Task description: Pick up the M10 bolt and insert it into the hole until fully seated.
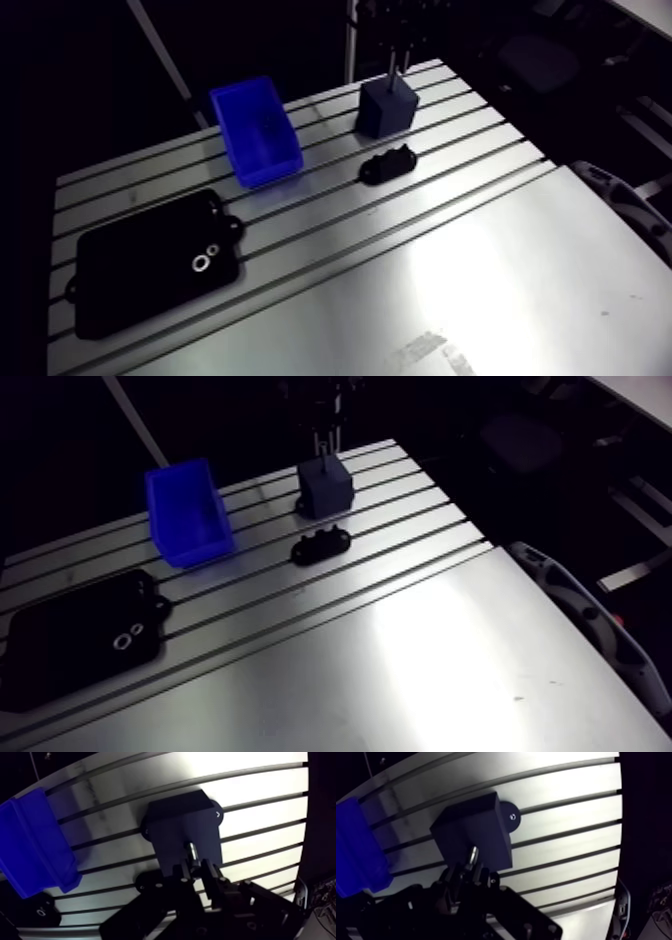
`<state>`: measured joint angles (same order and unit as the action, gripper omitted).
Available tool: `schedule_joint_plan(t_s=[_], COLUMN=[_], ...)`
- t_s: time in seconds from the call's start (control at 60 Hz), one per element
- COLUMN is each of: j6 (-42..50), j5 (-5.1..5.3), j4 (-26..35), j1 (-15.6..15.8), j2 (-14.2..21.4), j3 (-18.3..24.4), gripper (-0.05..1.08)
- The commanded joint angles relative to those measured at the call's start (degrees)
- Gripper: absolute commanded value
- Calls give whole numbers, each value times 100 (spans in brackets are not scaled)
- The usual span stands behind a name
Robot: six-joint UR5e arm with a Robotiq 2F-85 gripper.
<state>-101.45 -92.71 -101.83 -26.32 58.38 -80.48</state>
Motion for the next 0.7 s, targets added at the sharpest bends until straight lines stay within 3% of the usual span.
schedule_joint_plan(t_s=[0.017,0.7], j6=[7,-2], j5=[2,11], j4=[1,1], j1=[3,3], j2=[1,1], j3=[11,2], gripper=[108,108])
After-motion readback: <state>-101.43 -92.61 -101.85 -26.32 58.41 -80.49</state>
